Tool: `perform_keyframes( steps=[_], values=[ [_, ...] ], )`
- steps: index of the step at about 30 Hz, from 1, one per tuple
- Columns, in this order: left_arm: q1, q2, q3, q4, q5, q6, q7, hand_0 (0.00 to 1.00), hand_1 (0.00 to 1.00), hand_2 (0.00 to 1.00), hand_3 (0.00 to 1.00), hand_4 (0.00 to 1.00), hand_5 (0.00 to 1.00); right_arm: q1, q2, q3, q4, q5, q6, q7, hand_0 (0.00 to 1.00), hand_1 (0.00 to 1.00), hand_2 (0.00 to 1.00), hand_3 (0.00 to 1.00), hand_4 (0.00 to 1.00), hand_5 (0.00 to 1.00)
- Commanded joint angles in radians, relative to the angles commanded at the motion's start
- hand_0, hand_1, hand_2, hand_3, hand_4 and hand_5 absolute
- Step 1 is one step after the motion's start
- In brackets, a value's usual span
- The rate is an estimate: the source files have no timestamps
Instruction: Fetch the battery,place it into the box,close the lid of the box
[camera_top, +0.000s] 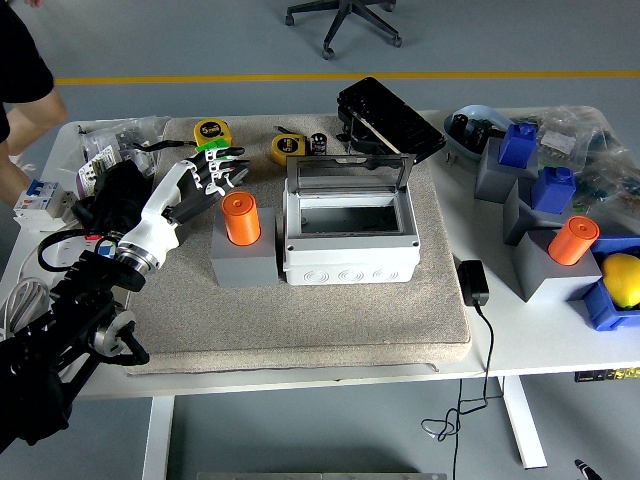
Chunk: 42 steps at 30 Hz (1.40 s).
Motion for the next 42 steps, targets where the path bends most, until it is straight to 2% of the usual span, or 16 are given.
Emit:
perform_keyframes(
  steps=[1, 2, 7, 8, 13, 14, 19, 20, 25, 26, 31, 32, 42],
  values=[
    [-0.001, 0.000, 0.005, 0.003, -0.001, 0.002, -0.004, 0.703, 0.691, 0.679, 0.665, 0.998, 0.414, 0.000, 0.000, 0.000, 0.000, 0.000, 0.000, 0.000, 0.661, 0.640, 0.650, 0.539, 0.884, 0.441],
    [-0.004, -0.001, 0.012, 0.007, -0.001, 0.006, -0.009, 0.700, 0.680, 0.649, 0.639, 0.998, 0.288, 0.000, 0.000, 0.001, 0.000, 0.000, 0.000, 0.000, 0.661, 0.640, 0.649, 0.538, 0.884, 0.441],
    [-0.014, -0.006, 0.053, 0.035, 0.002, 0.027, -0.040, 0.700, 0.680, 0.649, 0.639, 0.998, 0.288, 0.000, 0.000, 0.004, 0.000, -0.003, -0.001, 0.000, 0.661, 0.640, 0.649, 0.538, 0.884, 0.441],
    [-0.016, -0.008, 0.061, 0.041, 0.002, 0.033, -0.048, 0.673, 0.649, 0.613, 0.608, 0.998, 0.225, -0.001, 0.000, 0.005, 0.000, -0.004, -0.001, 0.000, 0.661, 0.640, 0.650, 0.539, 0.884, 0.441],
    [-0.031, -0.015, 0.111, 0.066, -0.006, 0.059, -0.082, 0.673, 0.649, 0.613, 0.608, 0.998, 0.225, -0.002, 0.000, 0.003, 0.001, -0.002, 0.000, 0.000, 0.661, 0.640, 0.650, 0.539, 0.884, 0.441],
    [-0.036, -0.017, 0.124, 0.070, -0.012, 0.067, -0.093, 0.636, 0.597, 0.590, 0.582, 0.998, 0.158, -0.003, -0.001, 0.003, 0.001, -0.002, 0.000, 0.000, 0.661, 0.640, 0.648, 0.539, 0.884, 0.440],
    [-0.051, -0.027, 0.173, 0.087, -0.034, 0.086, -0.119, 0.636, 0.597, 0.590, 0.582, 0.998, 0.158, -0.005, -0.001, 0.006, 0.001, -0.003, 0.002, -0.001, 0.661, 0.640, 0.648, 0.539, 0.884, 0.440],
    [-0.053, -0.029, 0.181, 0.090, -0.039, 0.087, -0.121, 0.515, 0.544, 0.566, 0.570, 0.992, 0.050, -0.005, -0.001, 0.008, 0.001, -0.004, 0.002, -0.001, 0.661, 0.640, 0.649, 0.538, 0.884, 0.441],
    [-0.069, -0.029, 0.214, 0.096, -0.065, 0.090, -0.131, 0.515, 0.544, 0.566, 0.570, 0.992, 0.050, -0.007, -0.002, 0.011, 0.001, -0.004, 0.003, 0.000, 0.661, 0.640, 0.649, 0.538, 0.884, 0.441],
    [-0.073, -0.030, 0.218, 0.098, -0.071, 0.091, -0.132, 0.486, 0.519, 0.553, 0.570, 0.961, 0.002, -0.008, -0.002, 0.011, 0.001, -0.002, 0.003, 0.000, 0.660, 0.640, 0.649, 0.539, 0.884, 0.440],
    [-0.085, -0.039, 0.232, 0.106, -0.086, 0.092, -0.131, 0.486, 0.519, 0.553, 0.570, 0.961, 0.002, -0.008, -0.003, 0.011, 0.001, -0.003, 0.003, 0.001, 0.660, 0.640, 0.649, 0.539, 0.884, 0.440],
    [-0.088, -0.040, 0.237, 0.108, -0.089, 0.093, -0.133, 0.435, 0.469, 0.498, 0.557, 0.998, 0.002, -0.007, -0.003, 0.012, 0.001, -0.004, 0.003, 0.001, 0.660, 0.640, 0.649, 0.539, 0.885, 0.441],
    [-0.106, -0.050, 0.253, 0.139, -0.125, 0.102, -0.135, 0.407, 0.439, 0.461, 0.523, 0.998, 0.002, -0.006, -0.004, 0.014, 0.001, -0.002, 0.003, 0.002, 0.660, 0.639, 0.648, 0.539, 0.885, 0.441]
  ],
)
